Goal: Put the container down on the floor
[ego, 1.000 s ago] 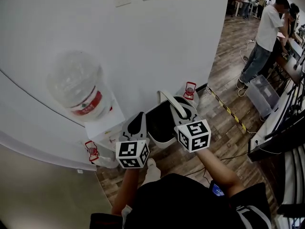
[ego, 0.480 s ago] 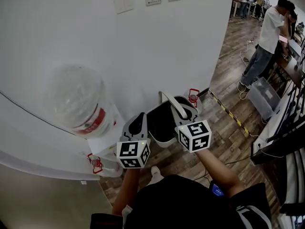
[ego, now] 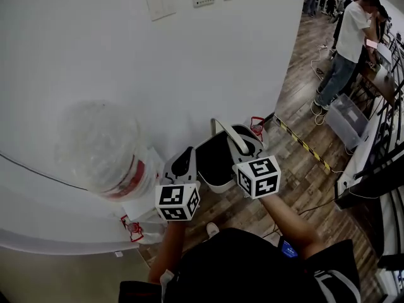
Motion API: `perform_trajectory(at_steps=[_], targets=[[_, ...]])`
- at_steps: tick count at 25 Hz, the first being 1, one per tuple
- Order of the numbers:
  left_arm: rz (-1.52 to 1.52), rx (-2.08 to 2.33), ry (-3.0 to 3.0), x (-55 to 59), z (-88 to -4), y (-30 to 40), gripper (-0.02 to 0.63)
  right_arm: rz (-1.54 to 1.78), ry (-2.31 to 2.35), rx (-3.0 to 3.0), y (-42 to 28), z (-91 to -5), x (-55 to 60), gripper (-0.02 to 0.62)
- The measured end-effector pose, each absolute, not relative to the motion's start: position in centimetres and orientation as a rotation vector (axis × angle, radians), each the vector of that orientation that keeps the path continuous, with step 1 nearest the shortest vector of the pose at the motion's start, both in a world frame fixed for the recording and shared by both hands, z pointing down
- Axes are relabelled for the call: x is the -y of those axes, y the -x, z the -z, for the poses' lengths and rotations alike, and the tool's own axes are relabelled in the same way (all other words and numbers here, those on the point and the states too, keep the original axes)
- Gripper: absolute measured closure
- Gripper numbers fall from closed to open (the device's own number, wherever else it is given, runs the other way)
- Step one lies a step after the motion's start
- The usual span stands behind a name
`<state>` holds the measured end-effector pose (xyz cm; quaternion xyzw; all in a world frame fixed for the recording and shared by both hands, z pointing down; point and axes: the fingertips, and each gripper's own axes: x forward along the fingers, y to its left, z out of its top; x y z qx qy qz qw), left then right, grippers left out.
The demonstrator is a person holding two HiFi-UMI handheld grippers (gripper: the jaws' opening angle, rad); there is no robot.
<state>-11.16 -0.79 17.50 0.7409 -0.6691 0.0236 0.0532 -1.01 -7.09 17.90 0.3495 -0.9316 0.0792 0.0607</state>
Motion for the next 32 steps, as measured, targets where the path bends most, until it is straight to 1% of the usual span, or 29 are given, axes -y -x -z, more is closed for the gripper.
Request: perform_trajectory(at_steps=[9,16,32], targets=[[-0.067,1.948,-2.304,3.1,-18.0,14.2,0.588,-0.247,-1.133,2.779,4.1,-18.0,8.7,0.566],[-0.057,1.882,-2.325,3.9,-19.1,15.0,0.588,-0.258,-1.166,2.754,5.9,-18.9,8.8,0.566],[-0.055,1.851,-2.226,6.0,-22.7,14.9,0.588,-0.312,-1.130,2.715,6.2,-21.4,11.2,0.566]])
